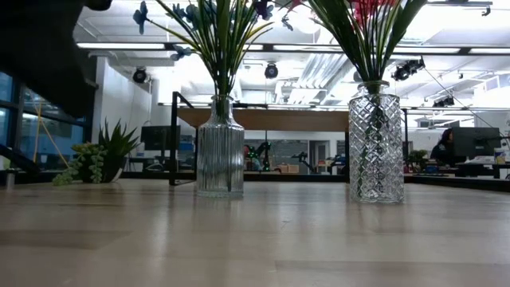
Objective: Pick and place flowers into a vace then onto a shelf
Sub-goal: Put the right transparent flower vase on the shelf
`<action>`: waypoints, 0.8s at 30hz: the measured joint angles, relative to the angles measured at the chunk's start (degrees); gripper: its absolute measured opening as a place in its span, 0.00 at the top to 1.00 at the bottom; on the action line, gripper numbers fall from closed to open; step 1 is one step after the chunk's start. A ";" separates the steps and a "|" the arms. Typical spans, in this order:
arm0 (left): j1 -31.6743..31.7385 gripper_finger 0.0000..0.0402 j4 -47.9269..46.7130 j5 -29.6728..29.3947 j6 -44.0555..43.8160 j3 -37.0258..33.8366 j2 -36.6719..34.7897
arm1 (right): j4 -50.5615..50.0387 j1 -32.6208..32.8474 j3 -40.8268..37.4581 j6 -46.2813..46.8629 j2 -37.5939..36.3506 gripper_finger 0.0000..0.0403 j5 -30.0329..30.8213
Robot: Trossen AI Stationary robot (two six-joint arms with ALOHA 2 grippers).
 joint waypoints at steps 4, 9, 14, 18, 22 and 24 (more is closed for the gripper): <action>0.00 0.72 -1.09 0.71 0.02 0.00 0.00 | -0.94 4.10 -0.02 5.99 1.67 0.79 -0.01; 0.00 0.72 -3.55 0.74 0.24 0.00 0.00 | -4.15 8.45 -0.11 10.90 4.68 0.79 -0.10; 0.00 0.72 -5.64 0.93 0.24 0.01 -0.08 | -5.33 10.45 -0.11 17.18 7.66 0.79 -0.10; -0.01 0.72 -6.62 0.93 0.24 0.04 -0.09 | -7.99 10.18 -0.11 22.08 9.95 0.79 -0.10; -0.43 0.72 -8.00 0.73 0.24 0.04 -0.13 | -11.39 9.89 -0.11 28.41 11.18 0.79 -0.13; -0.80 0.72 -8.99 1.02 0.24 0.04 -0.47 | -13.42 9.86 -0.11 33.30 11.41 0.79 -0.14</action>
